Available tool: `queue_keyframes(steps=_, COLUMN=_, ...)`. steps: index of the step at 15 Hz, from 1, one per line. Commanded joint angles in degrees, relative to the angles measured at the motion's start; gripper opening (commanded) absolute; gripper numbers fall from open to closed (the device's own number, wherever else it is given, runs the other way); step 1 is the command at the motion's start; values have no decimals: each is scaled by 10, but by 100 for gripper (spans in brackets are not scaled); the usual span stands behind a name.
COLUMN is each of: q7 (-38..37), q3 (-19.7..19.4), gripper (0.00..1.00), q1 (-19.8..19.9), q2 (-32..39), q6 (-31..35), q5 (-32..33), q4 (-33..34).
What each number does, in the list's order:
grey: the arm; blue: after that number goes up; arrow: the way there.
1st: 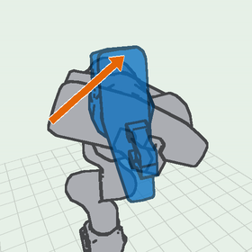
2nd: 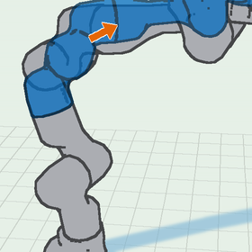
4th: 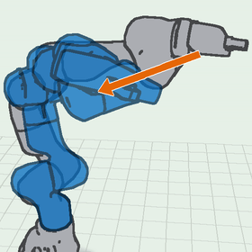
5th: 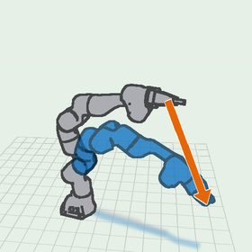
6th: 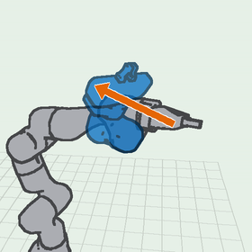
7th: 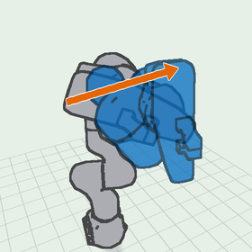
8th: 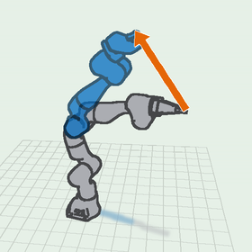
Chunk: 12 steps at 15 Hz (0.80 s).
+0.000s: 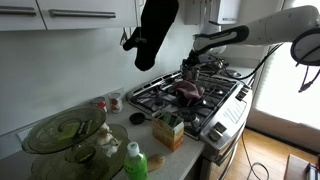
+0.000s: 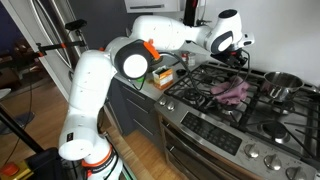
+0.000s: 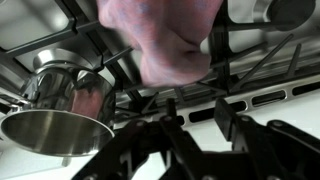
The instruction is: Move the silver pot to the top right side of the stove, pick up the purple cloth and wipe the silver pot, put the purple cloth back on the job of the stove
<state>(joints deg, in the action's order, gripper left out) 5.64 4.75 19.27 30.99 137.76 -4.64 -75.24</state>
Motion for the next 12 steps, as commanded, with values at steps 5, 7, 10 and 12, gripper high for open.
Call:
queue_keyframes(steps=5, q7=32, q3=-52, gripper=100, q1=-11, q2=-75, q6=54, q5=-22, q4=-45)
queue_keyframes(steps=7, q7=24, q3=-42, gripper=100, q1=5, q2=-94, q6=58, q5=-12, q4=-53)
queue_keyframes(steps=10, q7=-33, q3=-67, gripper=100, q1=0, q2=-110, q6=51, q5=16, q4=-57)
queue_keyframes(steps=12, q7=-102, q3=-93, gripper=99, q1=-9, q2=-113, q6=41, q5=41, q4=-60)
